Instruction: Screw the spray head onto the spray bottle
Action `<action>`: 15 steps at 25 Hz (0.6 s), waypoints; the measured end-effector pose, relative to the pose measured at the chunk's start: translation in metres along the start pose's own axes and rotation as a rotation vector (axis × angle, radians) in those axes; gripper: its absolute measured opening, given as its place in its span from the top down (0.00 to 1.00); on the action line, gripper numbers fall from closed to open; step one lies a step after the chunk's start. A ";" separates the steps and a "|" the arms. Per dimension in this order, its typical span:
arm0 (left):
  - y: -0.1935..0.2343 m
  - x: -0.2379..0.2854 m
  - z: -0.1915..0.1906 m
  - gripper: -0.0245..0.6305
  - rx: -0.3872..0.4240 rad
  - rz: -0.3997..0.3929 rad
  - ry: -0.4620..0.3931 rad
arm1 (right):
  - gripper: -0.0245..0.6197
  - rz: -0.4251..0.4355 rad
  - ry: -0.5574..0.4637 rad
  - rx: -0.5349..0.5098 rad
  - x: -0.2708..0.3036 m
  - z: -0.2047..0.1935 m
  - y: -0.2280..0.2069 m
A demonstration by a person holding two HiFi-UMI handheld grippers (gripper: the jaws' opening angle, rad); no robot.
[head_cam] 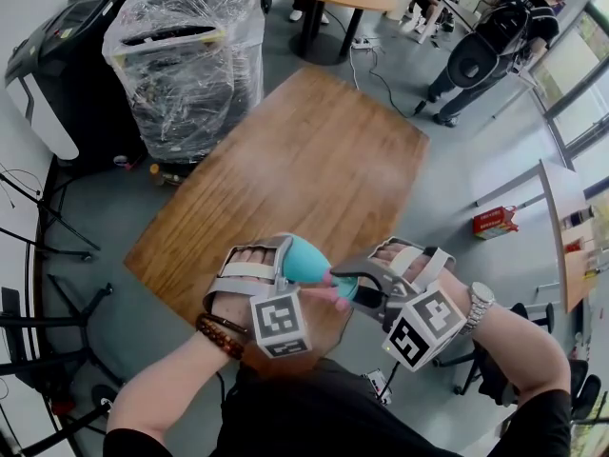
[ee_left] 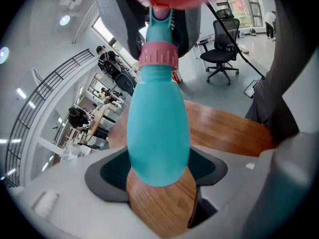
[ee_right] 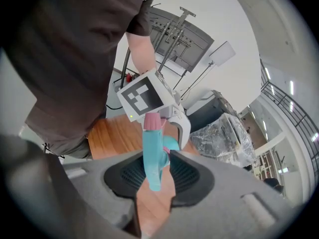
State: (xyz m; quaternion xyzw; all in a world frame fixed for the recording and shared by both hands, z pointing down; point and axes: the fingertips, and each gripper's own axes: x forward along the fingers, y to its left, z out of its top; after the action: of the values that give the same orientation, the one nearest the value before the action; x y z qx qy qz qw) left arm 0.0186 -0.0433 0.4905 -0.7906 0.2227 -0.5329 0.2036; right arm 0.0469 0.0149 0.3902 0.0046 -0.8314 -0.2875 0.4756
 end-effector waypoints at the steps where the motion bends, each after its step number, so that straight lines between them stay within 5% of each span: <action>1: -0.001 0.000 0.001 0.38 -0.002 -0.004 -0.005 | 0.78 0.000 0.002 -0.006 0.000 0.000 0.000; 10: -0.003 -0.003 0.005 0.39 -0.028 -0.011 -0.032 | 0.78 -0.011 0.009 -0.050 -0.001 -0.001 0.000; 15: -0.003 -0.005 0.008 0.39 -0.069 -0.002 -0.059 | 0.78 0.011 -0.011 0.027 -0.003 0.000 -0.003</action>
State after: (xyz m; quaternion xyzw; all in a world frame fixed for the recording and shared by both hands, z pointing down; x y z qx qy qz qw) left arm 0.0247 -0.0376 0.4856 -0.8127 0.2340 -0.5017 0.1820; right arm 0.0477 0.0131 0.3864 0.0051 -0.8379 -0.2736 0.4723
